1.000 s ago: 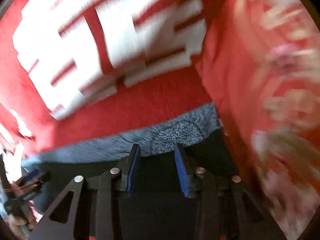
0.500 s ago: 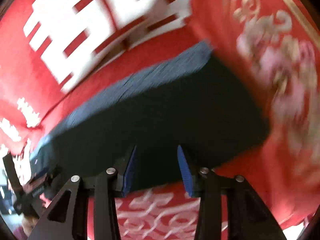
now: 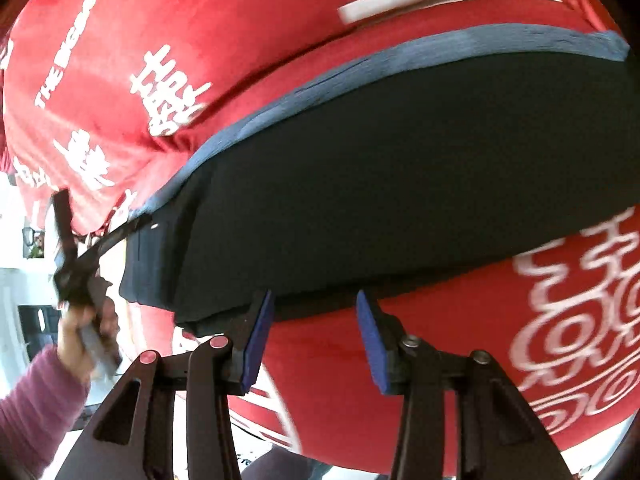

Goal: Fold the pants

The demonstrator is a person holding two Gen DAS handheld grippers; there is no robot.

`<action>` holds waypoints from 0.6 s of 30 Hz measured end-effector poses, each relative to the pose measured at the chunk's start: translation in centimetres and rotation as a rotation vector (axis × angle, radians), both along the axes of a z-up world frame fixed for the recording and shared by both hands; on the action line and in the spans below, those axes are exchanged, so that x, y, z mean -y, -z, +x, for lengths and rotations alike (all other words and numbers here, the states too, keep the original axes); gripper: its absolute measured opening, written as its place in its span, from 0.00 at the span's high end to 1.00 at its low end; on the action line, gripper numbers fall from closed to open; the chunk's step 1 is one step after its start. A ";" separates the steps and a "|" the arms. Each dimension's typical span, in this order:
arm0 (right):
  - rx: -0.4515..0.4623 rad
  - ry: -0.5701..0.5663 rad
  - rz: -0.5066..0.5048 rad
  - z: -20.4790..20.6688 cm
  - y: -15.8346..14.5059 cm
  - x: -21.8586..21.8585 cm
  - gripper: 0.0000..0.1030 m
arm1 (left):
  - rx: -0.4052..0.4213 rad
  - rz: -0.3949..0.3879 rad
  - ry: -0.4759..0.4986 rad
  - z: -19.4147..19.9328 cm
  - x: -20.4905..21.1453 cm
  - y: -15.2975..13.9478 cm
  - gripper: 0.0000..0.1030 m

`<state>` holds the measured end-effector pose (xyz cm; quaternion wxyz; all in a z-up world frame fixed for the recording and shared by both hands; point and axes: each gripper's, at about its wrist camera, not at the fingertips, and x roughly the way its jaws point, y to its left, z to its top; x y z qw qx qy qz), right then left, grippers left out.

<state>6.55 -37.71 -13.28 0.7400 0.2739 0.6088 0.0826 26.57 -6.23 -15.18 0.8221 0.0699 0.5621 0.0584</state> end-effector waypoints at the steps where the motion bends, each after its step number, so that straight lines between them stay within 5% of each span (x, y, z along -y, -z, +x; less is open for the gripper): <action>1: -0.005 0.001 0.002 0.1 0.1 -1.1 0.54 | -0.017 0.011 -0.004 0.8 -0.6 0.9 0.09; 3: -0.017 0.004 0.006 0.7 0.2 -2.5 0.54 | -0.053 0.043 -0.020 2.8 -1.9 3.6 0.09; 8: -0.033 0.002 0.033 0.1 0.1 -5.0 0.53 | -0.016 0.060 0.000 4.1 -4.9 3.2 0.09; 13: -0.028 0.005 0.186 -0.4 0.7 -6.9 0.48 | -0.053 0.000 0.088 0.5 -7.0 1.0 0.09; 16: -0.032 0.010 0.288 -0.2 2.0 -9.0 0.48 | -0.105 0.031 0.115 -2.1 -8.2 2.8 0.08; 18: -0.040 0.013 0.321 -0.1 3.0 -10.1 0.48 | -0.071 -0.055 0.066 -3.1 -10.3 3.7 0.00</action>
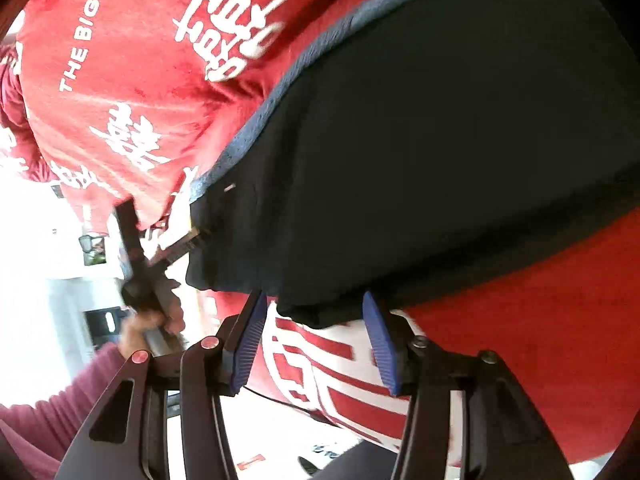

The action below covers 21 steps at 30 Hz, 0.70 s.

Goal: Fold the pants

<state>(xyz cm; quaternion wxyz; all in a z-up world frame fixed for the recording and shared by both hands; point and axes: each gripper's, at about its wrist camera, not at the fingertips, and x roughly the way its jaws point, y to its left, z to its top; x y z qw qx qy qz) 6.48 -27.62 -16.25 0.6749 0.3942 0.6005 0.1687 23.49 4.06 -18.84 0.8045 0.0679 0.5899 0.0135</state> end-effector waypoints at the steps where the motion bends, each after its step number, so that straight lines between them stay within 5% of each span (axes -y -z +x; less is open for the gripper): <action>1: -0.007 0.002 0.015 0.2 0.6 -0.5 0.48 | -0.005 -0.047 -0.030 -0.1 -1.0 0.4 0.00; 3: -0.010 0.023 0.053 0.3 1.6 -0.9 0.48 | -0.006 -0.117 -0.053 -0.2 -1.6 0.8 0.00; 7: -0.008 0.100 0.124 1.4 2.8 -0.5 0.48 | 0.000 -0.123 0.021 0.0 -1.5 1.0 0.00; 8: -0.018 0.112 0.141 1.8 2.9 -0.2 0.54 | -0.010 -0.129 0.028 0.1 -1.7 0.8 0.00; 9: -0.020 0.115 0.134 2.4 2.7 -0.2 0.80 | -0.028 -0.130 0.047 0.0 -1.2 0.4 0.00; 10: -0.003 0.101 0.104 3.0 2.0 -0.2 0.89 | -0.039 -0.130 0.063 0.2 -1.4 0.4 0.00; 14: 0.071 0.040 0.030 1.9 -0.8 -0.9 0.90 | -0.066 -0.138 0.104 0.2 -2.3 0.5 0.00; 18: 0.012 0.013 -0.096 -0.7 1.9 -1.5 0.90 | -0.043 -0.135 0.112 0.2 -4.0 1.3 0.00; 21: 0.008 0.032 -0.065 -1.2 2.1 -1.0 0.86 | -0.066 -0.107 0.096 -0.4 -3.4 0.5 0.00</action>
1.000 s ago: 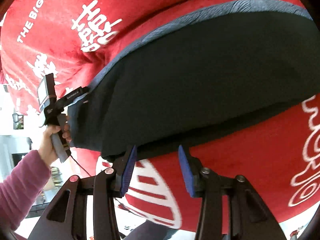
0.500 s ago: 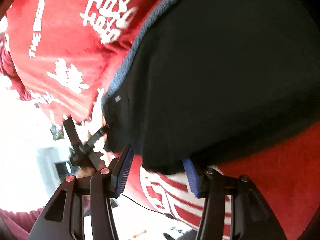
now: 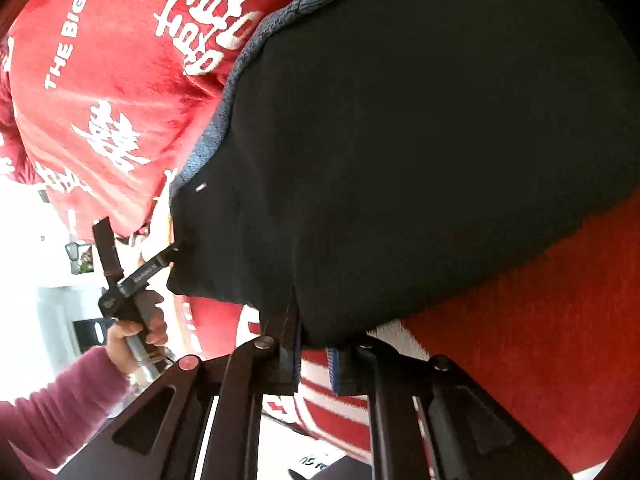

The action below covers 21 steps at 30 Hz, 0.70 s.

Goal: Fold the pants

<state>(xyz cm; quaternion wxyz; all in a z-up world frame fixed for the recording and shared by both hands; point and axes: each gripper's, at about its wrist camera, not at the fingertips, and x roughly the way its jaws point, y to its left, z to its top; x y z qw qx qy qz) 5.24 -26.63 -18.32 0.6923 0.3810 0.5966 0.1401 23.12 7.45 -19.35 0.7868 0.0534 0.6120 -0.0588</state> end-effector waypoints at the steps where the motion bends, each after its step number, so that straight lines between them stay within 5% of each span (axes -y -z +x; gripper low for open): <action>1: -0.008 -0.013 -0.014 0.1 -0.2 0.1 0.83 | -0.010 0.015 -0.010 -0.7 1.2 -1.0 0.00; 3: -0.031 -0.054 -0.068 -0.5 -1.3 0.6 0.63 | -0.013 0.054 -0.025 -1.4 1.9 -2.2 0.00; 4: -0.024 -0.063 -0.099 -0.9 -1.9 1.3 0.61 | -0.001 0.055 -0.020 -1.9 2.6 -2.9 0.00; 12: 0.120 -0.007 -0.364 0.5 -6.3 8.5 0.61 | 0.059 -0.119 0.092 -5.6 15.5 -5.8 0.00; 16: 0.095 -0.089 -0.506 2.8 -4.2 10.2 0.64 | 0.068 -0.031 0.133 -5.9 22.6 -3.0 0.00; 17: 0.080 -0.089 -0.537 3.1 -3.5 11.1 0.80 | 0.058 0.013 0.133 -5.8 23.4 -2.1 0.00; 19: 0.048 0.031 -0.464 3.0 -3.5 14.3 0.84 | 0.028 -0.018 0.077 -5.4 22.8 -1.7 0.00; 21: 0.024 0.141 -0.436 2.8 -4.5 16.9 0.78 | 0.026 -0.007 0.045 -4.8 22.3 -2.6 0.00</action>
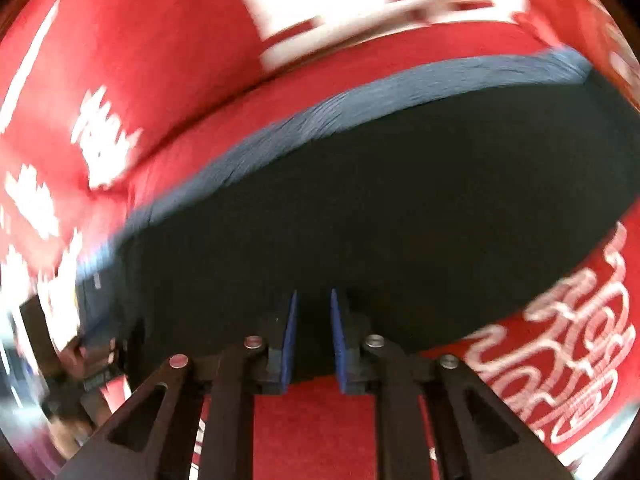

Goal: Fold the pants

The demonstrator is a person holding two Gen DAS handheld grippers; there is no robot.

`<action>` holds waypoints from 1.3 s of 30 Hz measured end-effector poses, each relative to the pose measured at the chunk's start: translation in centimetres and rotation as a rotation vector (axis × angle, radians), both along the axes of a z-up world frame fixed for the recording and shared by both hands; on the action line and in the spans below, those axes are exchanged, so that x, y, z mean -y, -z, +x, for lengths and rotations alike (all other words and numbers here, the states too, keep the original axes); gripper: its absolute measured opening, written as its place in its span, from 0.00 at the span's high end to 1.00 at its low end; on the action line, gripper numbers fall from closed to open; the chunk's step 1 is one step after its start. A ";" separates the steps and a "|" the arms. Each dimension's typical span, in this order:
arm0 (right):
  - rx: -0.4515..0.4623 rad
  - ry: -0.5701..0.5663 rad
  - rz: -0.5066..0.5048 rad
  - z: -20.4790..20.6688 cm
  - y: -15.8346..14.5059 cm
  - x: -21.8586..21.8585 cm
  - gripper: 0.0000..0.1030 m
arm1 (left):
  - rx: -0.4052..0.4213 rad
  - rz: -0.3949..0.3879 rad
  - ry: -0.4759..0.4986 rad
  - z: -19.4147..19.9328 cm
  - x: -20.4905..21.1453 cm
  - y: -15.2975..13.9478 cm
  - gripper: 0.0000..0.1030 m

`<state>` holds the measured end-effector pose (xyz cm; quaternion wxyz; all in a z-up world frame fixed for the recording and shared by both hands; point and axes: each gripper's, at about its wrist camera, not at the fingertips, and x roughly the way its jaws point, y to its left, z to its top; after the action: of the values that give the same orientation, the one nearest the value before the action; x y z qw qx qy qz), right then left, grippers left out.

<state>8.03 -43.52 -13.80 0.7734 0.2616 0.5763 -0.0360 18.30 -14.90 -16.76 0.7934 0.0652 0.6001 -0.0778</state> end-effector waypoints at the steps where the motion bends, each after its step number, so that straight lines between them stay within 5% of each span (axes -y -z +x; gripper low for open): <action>1: 0.025 0.002 0.014 0.2 -0.6 0.5 0.78 | 0.018 0.014 -0.002 0.3 0.1 -0.5 0.00; 5: 0.094 -0.168 0.027 4.3 -1.5 -1.8 0.78 | 0.064 0.000 -0.019 3.7 2.5 -1.6 0.00; 10: 0.072 -0.302 -0.033 8.3 1.5 -4.5 0.78 | 0.066 0.048 -0.113 7.6 3.9 1.1 0.00; 18: 0.111 -0.173 -0.071 11.6 2.1 1.5 0.82 | 0.067 0.022 -0.213 10.9 2.6 2.4 0.00; 20: 0.079 -0.135 -0.101 11.7 1.2 2.8 0.75 | 0.074 0.042 -0.211 10.7 2.8 1.3 0.00; 24: 0.094 -0.100 -0.077 8.6 -1.1 4.2 0.56 | 0.091 0.022 -0.150 8.9 3.9 -1.1 0.00; 33: 0.013 0.016 0.000 -2.9 -1.0 6.9 0.56 | 0.023 0.011 -0.038 0.8 8.9 -1.6 0.00; 39: 0.019 0.167 -0.046 -7.3 -1.6 12.4 0.56 | 0.036 -0.003 0.014 1.0 13.6 -1.2 0.00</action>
<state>0.69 -55.90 -12.23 0.7788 0.2915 0.5442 -0.1112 19.33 -28.48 -15.56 0.8036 0.0696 0.5852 -0.0833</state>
